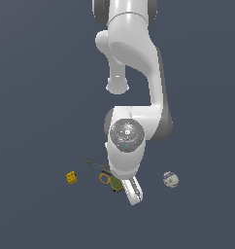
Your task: Pick up a designated object from a clutter of objects.
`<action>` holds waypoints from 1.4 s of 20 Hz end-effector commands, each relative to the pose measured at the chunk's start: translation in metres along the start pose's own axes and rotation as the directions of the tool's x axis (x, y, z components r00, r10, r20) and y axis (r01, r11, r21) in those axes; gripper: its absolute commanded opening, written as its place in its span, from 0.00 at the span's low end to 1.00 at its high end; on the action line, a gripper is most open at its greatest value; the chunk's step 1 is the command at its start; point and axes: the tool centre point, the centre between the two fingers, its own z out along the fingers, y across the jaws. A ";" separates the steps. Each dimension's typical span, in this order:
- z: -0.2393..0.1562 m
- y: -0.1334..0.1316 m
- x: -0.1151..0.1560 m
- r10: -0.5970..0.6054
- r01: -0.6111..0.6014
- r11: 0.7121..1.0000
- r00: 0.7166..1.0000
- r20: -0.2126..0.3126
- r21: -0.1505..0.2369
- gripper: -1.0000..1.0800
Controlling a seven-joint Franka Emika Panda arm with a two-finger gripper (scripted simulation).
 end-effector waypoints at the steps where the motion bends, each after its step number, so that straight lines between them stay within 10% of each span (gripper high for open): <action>1: 0.003 -0.001 0.000 0.014 -0.014 1.000 1.000 0.000 0.001 0.96; 22: 0.053 -0.002 0.000 0.017 -0.017 1.000 1.000 0.000 0.001 0.96; 23: 0.053 -0.002 0.000 0.017 -0.017 1.000 1.000 0.000 0.001 0.00; 28: 0.053 -0.002 0.000 0.017 -0.017 1.000 1.000 0.000 0.001 0.00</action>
